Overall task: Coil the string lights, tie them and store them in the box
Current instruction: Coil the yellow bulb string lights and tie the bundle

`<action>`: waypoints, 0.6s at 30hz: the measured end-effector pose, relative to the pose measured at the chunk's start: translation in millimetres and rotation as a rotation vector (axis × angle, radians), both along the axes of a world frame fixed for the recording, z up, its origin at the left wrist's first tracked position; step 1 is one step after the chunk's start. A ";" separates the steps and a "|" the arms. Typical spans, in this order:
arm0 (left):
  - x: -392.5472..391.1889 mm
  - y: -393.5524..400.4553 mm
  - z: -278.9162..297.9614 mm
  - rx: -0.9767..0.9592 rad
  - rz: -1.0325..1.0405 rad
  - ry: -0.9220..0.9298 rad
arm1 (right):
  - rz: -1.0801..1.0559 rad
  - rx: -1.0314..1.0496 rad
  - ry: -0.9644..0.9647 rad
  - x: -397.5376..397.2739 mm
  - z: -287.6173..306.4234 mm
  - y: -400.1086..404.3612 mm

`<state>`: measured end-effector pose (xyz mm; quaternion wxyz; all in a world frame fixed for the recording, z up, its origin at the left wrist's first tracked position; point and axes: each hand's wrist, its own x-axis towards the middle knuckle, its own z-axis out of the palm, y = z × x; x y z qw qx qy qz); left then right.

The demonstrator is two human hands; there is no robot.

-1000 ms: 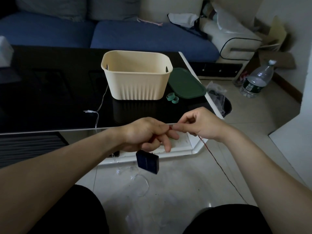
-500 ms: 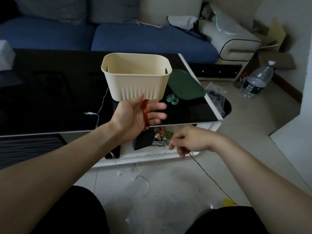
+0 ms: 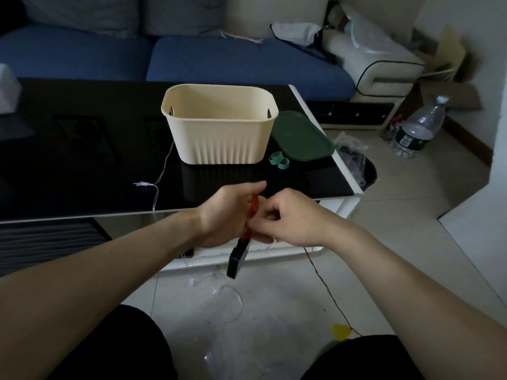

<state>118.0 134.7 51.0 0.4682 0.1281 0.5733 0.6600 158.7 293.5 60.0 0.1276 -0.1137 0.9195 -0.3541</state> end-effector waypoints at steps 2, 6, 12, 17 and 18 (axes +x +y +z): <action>1.5 1.2 -1.5 -0.055 -0.108 0.030 | -0.014 -0.025 -0.012 -0.4 0.3 4.5; 2.6 3.0 -1.6 -0.141 -0.206 0.174 | 0.019 -0.098 -0.086 1.2 2.6 9.8; -0.6 4.6 -3.7 -0.232 -0.278 0.203 | -0.039 -0.123 -0.040 -2.6 6.0 15.7; -1.9 -1.7 -3.7 -0.188 -0.275 0.170 | -0.028 -0.254 -0.047 -2.5 9.8 22.7; -3.1 -3.5 -2.9 -0.167 -0.278 0.182 | -0.034 -0.260 -0.037 -1.8 11.3 24.2</action>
